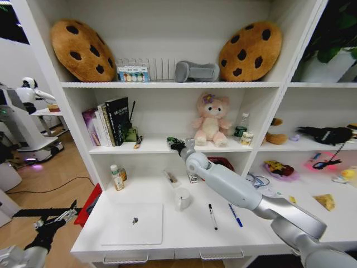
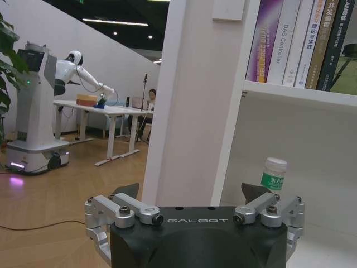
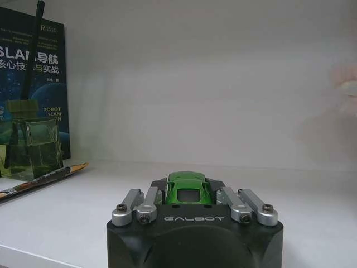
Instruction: Organize the objects on the table.
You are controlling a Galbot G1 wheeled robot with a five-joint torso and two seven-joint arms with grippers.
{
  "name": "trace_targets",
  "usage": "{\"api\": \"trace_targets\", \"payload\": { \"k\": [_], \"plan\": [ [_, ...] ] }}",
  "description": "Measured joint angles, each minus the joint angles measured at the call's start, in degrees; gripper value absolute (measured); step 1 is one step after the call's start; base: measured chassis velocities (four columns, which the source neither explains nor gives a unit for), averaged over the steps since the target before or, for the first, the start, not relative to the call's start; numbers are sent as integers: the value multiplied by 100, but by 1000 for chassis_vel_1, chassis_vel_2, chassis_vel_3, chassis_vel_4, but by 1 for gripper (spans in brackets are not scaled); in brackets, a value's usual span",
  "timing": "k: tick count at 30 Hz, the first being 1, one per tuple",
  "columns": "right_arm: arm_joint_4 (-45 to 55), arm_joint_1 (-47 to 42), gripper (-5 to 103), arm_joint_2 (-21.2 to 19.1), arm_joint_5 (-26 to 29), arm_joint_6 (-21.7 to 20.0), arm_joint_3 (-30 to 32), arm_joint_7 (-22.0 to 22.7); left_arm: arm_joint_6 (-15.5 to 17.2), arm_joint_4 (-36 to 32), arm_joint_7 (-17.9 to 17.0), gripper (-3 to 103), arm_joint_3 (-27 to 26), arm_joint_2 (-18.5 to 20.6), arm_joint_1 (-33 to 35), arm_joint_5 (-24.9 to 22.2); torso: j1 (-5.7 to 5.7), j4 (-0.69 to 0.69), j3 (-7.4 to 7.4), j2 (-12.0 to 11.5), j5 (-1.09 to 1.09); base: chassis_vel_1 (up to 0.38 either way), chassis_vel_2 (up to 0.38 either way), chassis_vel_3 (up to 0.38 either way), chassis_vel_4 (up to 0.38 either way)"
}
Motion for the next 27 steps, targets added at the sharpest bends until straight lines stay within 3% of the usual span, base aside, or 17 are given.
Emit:
{"api": "trace_targets", "payload": {
  "k": [4, 5, 7, 9, 11, 15, 16, 18, 21, 27],
  "plan": [
    [36, -39, 35, -31, -5, 5, 25, 5, 0, 0, 0, 100, 0, 0, 0, 0, -1, 1, 0, 1, 0, 0, 0, 0, 0],
    [47, -51, 39, -40, -5, 7, 40, 5, 0, 0, 0, 100, 0, 0, 0, 0, -1, 0, 0, 1, 0, 0, 0, 0, 0],
    [50, -54, 39, -42, -4, 7, 46, 5, 0, 0, 0, 100, 0, 0, 0, 0, -1, 0, -1, 1, 0, 0, 0, 0, 0],
    [57, -63, 56, -42, 0, 7, 63, 5, 0, 0, 0, 100, 0, 0, 0, 0, -1, 0, 0, 1, 0, 0, 0, 0, 0],
    [60, -67, 56, -40, 5, 7, 74, 5, 0, 0, 0, 100, 0, 0, 0, 0, -1, 0, 0, 1, 0, 0, 0, 0, 0],
    [69, -72, 78, 2, 42, 2, 163, 17, 0, 0, 0, 100, 0, 0, 0, 0, 0, 0, 1, 0, 1, 0, 0, 0, 0],
    [69, -72, 78, 2, 42, 2, 163, 17, 0, 0, 0, 100, 0, 0, 0, 0, 0, 0, 1, 0, 1, 0, 0, 0, 0],
    [150, -67, 89, 22, 67, 2, 248, 69, 0, 0, 0, 100, 0, 0, 0, 0, 0, 0, 1, 0, 1, 0, 0, 0, 0],
    [309, -64, 98, -39, 68, -9, 309, 94, 0, 0, 0, 100, 0, 0, 0, 0, 0, 1, 1, 0, 1, 0, 0, 0, 0],
    [931, -211, 100, -404, 70, -99, 493, 179, 0, 0, 0, 100, 0, 0, 0, 0, 0, 0, 1, 0, 1, 0, 0, 0, 0]
  ]
}}
